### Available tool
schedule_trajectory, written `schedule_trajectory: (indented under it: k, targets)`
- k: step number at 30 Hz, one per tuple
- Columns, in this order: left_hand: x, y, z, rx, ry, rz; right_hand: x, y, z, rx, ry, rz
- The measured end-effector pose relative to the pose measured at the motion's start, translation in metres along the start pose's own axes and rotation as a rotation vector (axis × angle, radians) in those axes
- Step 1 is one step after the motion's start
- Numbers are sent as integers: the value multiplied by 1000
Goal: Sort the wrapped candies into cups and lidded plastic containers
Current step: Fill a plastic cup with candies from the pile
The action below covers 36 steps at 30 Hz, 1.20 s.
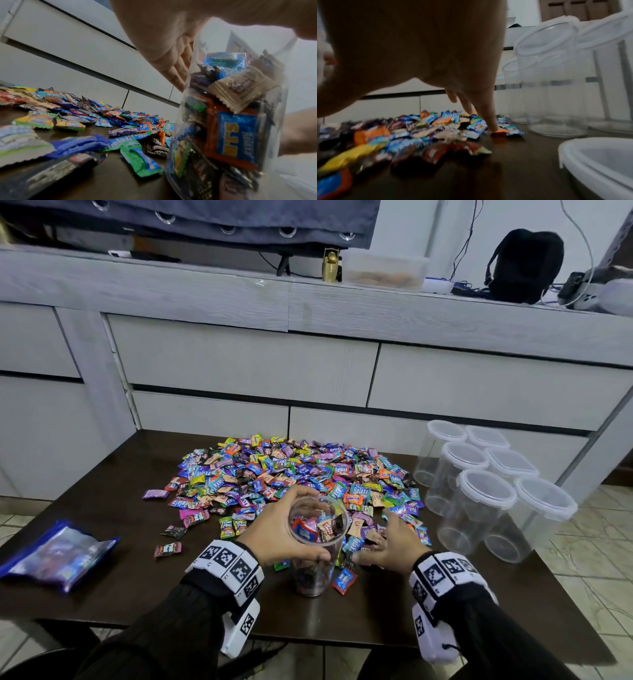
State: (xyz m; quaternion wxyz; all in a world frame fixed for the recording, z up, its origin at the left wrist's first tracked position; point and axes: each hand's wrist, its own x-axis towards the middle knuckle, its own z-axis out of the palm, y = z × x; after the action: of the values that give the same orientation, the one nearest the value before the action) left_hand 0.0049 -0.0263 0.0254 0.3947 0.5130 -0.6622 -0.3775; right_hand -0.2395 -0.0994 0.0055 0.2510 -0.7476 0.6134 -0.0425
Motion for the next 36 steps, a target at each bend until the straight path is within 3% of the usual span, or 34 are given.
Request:
schedule_trajectory:
  k: [3,7,18,23,27,30,33,36]
  targets:
    - [1,-2,0,-2,1,3,8,1,32,-249,-128,106]
    - [2,-6,2,-20,15,18,21,-4,56,-248,-148,149]
    - [10,-15,-9,-31,22,29,56,-14,58,-249,-39,-56]
    - [10,-14,-7,-33,-4,44,66,-23,62,-413,-70,-84]
    - [11,-13,1,-37,-17,64,63,-32,57,-540,13,-162]
    - [12,-13,2,-36,-22,68,60,-37,53,-423,-41,-206]
    - [12,-11,2,-43,-33,66,63,-43,54,-107,-130,-196]
    - [12,-10,3,-58,-39,68,67,-50,49,-119,-243,-252]
